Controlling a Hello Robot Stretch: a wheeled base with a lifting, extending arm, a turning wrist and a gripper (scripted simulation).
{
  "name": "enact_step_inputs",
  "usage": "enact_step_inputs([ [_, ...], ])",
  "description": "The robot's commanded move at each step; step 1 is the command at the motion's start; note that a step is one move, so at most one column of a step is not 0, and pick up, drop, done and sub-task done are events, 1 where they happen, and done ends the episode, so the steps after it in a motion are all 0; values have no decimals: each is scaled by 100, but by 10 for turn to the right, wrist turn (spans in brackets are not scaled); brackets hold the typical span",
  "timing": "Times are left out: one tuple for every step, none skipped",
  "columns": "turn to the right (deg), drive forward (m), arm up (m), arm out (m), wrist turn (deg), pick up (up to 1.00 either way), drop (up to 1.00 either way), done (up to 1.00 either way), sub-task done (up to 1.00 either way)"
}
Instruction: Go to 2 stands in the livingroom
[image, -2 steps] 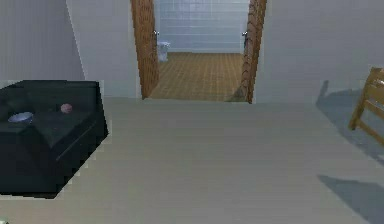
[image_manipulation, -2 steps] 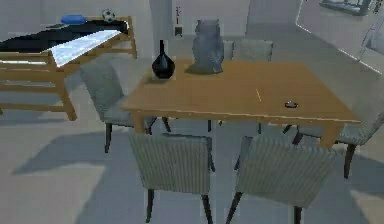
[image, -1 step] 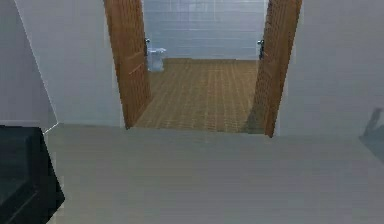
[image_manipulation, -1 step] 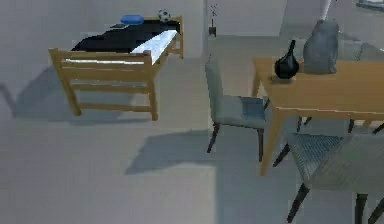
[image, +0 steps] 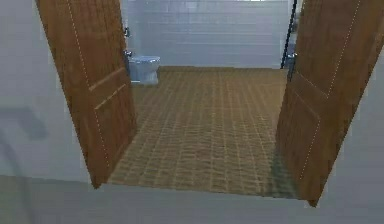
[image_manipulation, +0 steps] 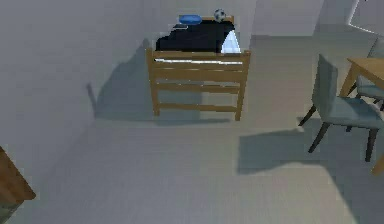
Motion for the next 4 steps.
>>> enact_step_inputs([
  [30, 0, 0, 0, 0, 0, 0, 0, 0],
  [0, 100, 0, 0, 0, 0, 0, 0, 0],
  [0, 100, 0, 0, 0, 0, 0, 0, 0],
  [30, 0, 0, 0, 0, 0, 0, 0, 0],
])
